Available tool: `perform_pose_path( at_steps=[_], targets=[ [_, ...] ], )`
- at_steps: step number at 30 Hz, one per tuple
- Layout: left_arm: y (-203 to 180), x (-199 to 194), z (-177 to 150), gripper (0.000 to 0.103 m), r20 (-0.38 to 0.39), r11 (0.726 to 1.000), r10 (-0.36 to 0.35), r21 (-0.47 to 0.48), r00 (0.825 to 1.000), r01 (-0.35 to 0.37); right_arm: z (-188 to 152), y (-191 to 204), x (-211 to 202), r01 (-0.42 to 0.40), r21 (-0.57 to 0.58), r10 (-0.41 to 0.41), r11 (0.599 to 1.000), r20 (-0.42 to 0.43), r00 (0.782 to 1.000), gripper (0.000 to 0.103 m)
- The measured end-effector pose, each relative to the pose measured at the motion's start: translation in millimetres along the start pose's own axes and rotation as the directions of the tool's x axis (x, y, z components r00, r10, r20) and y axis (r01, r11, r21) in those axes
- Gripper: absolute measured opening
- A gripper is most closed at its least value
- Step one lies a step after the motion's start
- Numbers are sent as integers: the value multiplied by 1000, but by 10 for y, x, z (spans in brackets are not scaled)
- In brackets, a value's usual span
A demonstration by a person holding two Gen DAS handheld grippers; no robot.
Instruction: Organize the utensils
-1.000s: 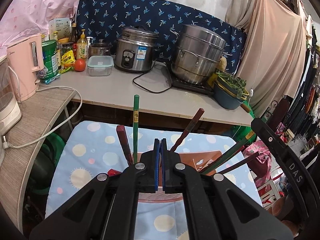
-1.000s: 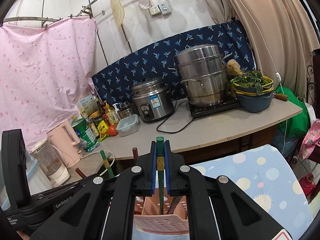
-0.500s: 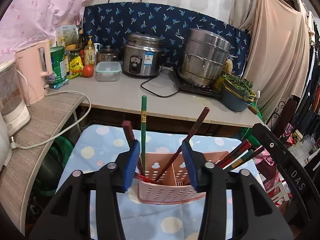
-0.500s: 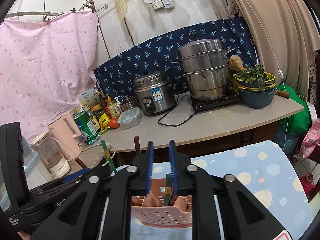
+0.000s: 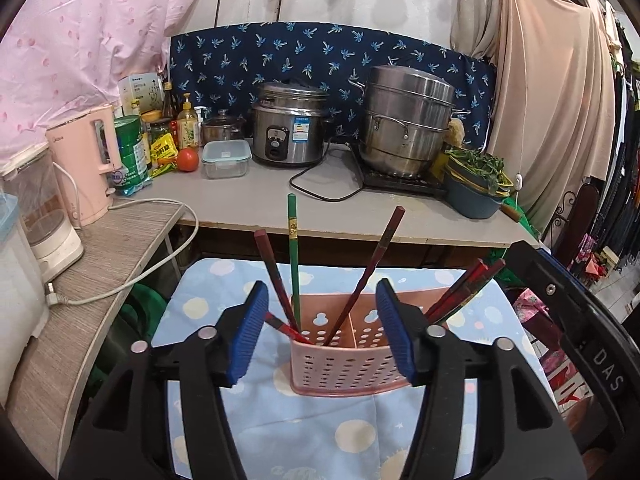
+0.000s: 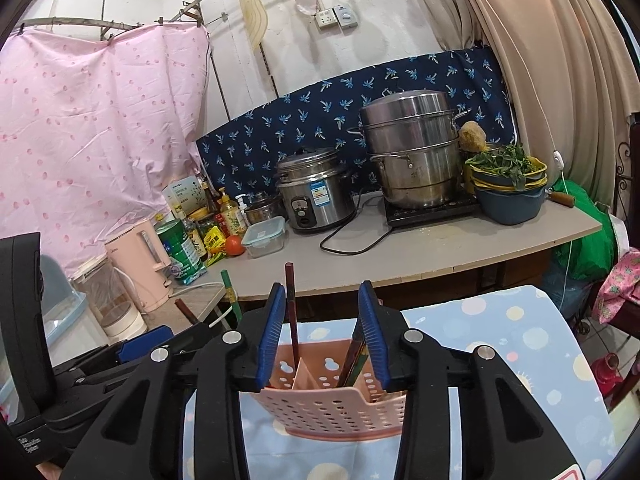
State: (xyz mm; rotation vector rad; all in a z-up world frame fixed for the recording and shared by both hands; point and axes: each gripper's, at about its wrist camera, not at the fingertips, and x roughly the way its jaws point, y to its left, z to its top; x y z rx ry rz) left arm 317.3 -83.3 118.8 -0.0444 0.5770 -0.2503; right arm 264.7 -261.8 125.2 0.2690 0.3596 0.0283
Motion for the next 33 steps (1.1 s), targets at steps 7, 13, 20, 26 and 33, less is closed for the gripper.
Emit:
perform_pose_path(
  at_steps=[7, 13, 20, 26, 33],
  targets=[
    [-35, -222, -110, 63, 12, 1000, 24, 15, 1000, -24, -82, 56, -210, -17, -12, 17, 1000, -21, 1000, 45],
    [-58, -395, -233, 64, 12, 999, 39, 25, 999, -40, -199, 110, -410, -31, -20, 30, 999, -43, 999, 45],
    [-76, -540, -398, 67, 6, 998, 57, 39, 998, -58, -319, 195, -578, -29, -53, 26, 998, -64, 998, 45],
    [-47, -647, -518, 69, 0, 998, 61, 27, 998, -61, -421, 219, -675, -17, -65, 11, 998, -91, 996, 48],
    [-23, -754, -635, 76, 0, 996, 84, 26, 996, -84, -539, 250, -799, 2, -95, -12, 996, -105, 994, 52]
  ],
)
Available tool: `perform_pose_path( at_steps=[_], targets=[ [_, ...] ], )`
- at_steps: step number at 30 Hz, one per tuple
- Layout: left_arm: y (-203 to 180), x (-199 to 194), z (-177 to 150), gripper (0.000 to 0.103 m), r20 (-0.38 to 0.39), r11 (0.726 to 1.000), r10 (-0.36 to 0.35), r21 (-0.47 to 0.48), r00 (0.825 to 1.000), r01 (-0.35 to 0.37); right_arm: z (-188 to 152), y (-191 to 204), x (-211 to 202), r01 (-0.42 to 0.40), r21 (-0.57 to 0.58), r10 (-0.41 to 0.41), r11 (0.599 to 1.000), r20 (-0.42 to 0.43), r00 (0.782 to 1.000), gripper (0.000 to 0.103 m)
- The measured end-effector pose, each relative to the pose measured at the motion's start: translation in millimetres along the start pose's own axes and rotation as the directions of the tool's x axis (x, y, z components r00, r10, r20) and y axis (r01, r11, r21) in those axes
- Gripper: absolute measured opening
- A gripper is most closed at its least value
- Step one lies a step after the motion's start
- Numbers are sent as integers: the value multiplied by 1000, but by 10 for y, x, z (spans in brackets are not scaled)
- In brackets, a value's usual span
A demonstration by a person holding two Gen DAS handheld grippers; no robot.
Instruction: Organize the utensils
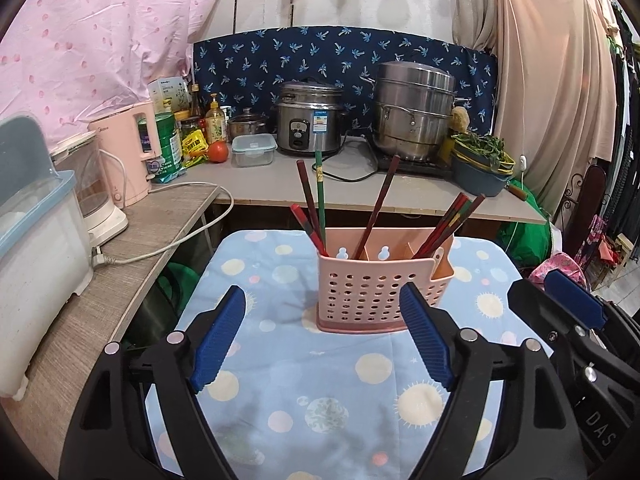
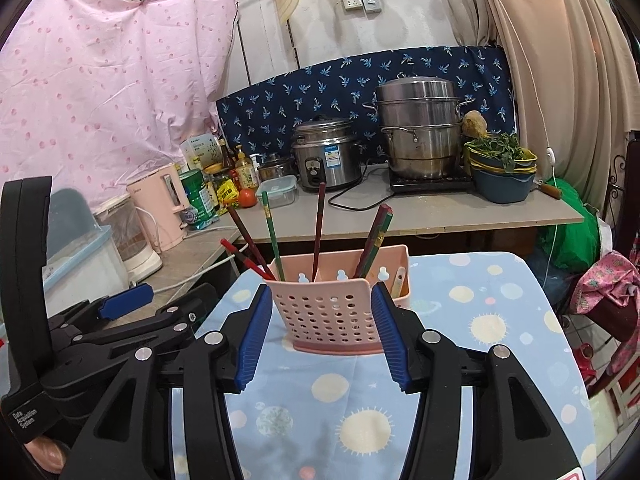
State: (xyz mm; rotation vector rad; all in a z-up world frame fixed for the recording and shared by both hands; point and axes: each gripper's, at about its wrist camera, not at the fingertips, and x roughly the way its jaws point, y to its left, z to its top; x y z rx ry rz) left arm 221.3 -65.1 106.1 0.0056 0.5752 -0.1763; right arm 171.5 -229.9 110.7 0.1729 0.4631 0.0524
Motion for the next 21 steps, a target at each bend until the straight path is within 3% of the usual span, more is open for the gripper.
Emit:
perform_pose_path(
  at_steps=[21],
  targets=[
    [1, -159, -310, 91, -17, 997, 75, 29, 997, -74, -350, 54, -117, 63, -61, -66, 996, -49, 997, 55]
  ],
)
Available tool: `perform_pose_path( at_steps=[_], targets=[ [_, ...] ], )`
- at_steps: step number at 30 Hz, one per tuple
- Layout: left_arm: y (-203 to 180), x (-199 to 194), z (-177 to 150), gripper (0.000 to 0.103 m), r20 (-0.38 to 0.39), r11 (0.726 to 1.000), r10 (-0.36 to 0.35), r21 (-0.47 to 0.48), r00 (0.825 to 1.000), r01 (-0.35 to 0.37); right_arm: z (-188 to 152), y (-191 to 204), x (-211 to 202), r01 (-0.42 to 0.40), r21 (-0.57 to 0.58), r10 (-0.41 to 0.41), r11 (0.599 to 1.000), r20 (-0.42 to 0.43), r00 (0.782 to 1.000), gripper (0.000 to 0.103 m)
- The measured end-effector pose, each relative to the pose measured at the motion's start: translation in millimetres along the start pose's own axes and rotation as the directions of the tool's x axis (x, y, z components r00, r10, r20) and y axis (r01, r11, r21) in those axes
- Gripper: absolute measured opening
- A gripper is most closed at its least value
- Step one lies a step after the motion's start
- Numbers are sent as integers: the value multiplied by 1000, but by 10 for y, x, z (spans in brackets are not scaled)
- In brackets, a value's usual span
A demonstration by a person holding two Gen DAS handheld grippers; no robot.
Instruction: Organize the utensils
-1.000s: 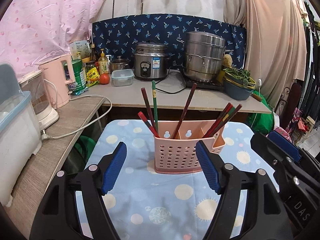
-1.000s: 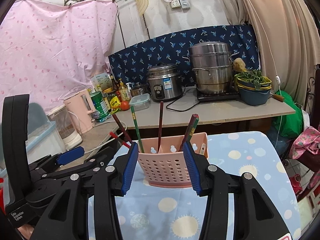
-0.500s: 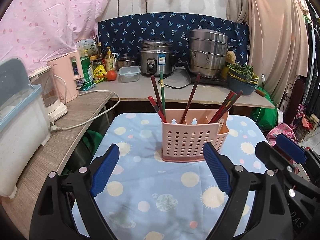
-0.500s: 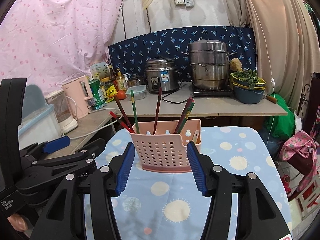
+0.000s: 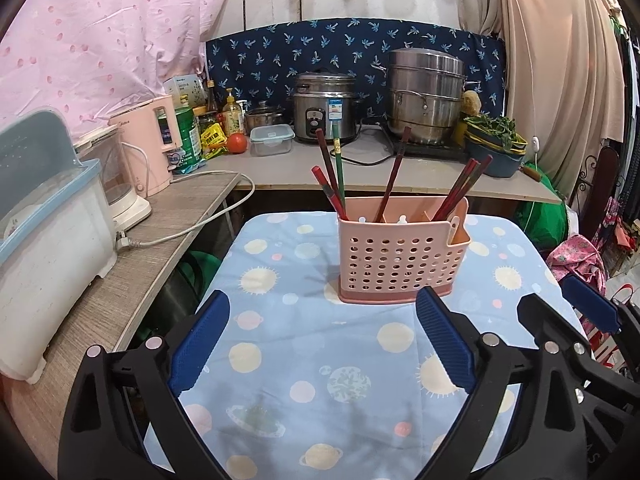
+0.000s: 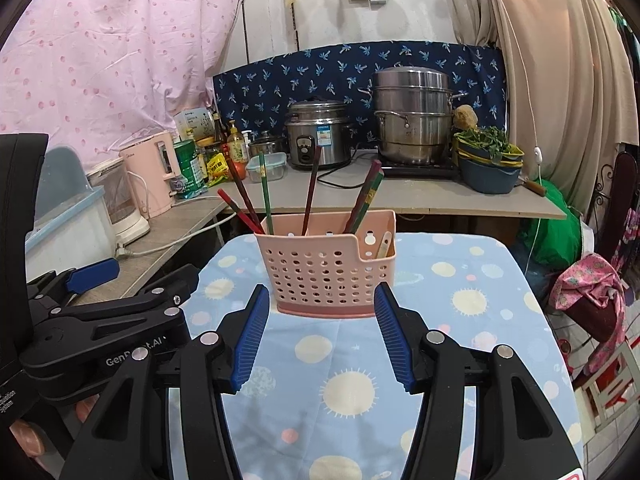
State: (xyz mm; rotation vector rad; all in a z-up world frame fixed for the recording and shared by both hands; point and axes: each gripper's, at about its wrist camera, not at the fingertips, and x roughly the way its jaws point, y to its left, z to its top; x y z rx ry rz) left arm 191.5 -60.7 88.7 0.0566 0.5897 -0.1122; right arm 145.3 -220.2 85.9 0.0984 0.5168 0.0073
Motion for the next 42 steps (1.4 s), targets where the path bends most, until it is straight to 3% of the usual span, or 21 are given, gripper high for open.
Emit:
perform_pose_path(
  at_steps=[8, 11, 20, 22, 42],
  targets=[
    [-8, -27, -97, 94, -11, 1000, 18, 5, 1000, -18, -139, -98, -39, 21, 34, -20, 999, -20, 1000, 72],
    [-6, -6, -142, 94, -24, 1000, 21, 3, 999, -21, -172, -146, -38, 29, 46, -27, 999, -25, 999, 84],
    [-7, 55, -256, 95, -52, 1000, 31, 6, 998, -30, -272, -240, -4, 63, 52, -60, 997, -51, 997, 87],
    [-11, 64, -266, 96, -55, 999, 34, 7, 998, -34, -283, -252, 3, 74, 42, -72, 996, -54, 996, 96],
    [32, 90, -337, 96, -71, 997, 73, 10, 995, -73, -321, -275, -5, 111, 27, -109, 993, -55, 993, 96]
  ],
)
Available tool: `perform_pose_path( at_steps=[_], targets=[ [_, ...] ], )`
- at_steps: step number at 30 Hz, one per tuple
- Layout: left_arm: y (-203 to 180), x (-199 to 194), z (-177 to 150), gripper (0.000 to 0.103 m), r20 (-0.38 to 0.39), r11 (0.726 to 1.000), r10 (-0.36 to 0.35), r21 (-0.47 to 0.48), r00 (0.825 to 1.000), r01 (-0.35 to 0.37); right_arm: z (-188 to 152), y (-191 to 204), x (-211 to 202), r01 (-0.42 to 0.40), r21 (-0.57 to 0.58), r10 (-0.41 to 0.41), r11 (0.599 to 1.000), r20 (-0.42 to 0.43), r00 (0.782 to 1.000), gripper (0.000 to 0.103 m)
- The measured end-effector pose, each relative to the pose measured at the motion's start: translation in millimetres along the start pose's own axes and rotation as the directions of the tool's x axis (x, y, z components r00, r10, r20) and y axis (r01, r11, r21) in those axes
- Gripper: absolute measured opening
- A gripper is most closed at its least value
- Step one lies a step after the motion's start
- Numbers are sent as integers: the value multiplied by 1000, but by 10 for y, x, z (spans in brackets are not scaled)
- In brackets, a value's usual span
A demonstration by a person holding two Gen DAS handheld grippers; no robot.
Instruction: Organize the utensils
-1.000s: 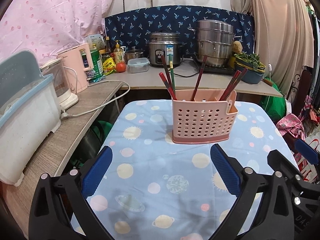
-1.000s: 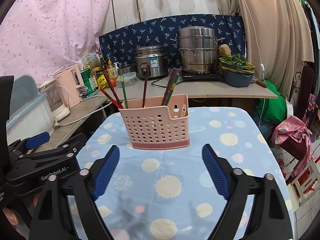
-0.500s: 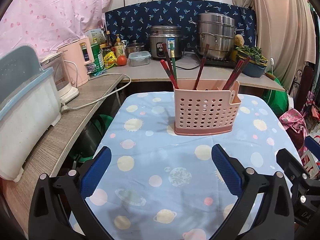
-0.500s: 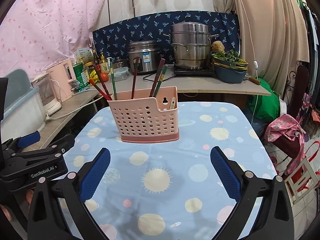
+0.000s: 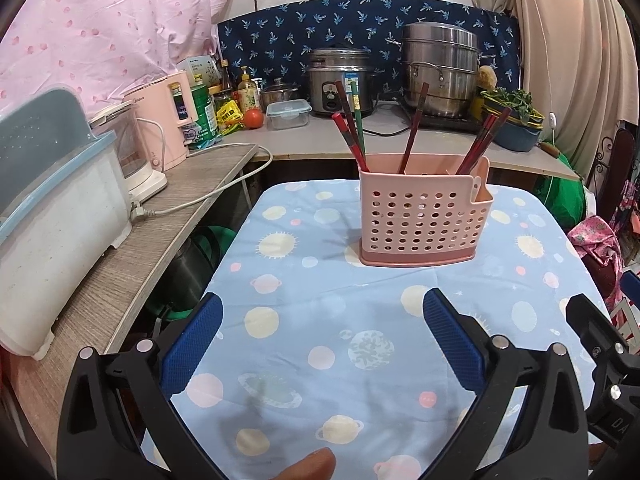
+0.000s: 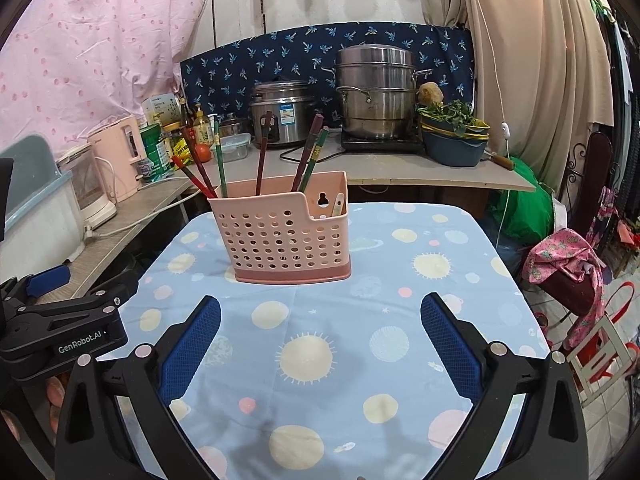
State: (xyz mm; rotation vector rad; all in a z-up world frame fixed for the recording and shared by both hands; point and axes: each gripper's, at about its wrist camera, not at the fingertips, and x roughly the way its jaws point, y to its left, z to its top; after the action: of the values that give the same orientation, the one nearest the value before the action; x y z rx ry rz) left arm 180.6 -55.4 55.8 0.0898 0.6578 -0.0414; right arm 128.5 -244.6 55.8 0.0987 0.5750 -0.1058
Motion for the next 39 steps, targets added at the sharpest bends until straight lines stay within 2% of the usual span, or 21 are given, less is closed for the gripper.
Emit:
perform_pose_path(
  at_steps=[39],
  targets=[
    [8, 49, 24, 96, 13, 1000, 14, 2, 1000, -14, -39, 78, 72, 2, -12, -2, 1000, -17, 1000, 96]
  ],
)
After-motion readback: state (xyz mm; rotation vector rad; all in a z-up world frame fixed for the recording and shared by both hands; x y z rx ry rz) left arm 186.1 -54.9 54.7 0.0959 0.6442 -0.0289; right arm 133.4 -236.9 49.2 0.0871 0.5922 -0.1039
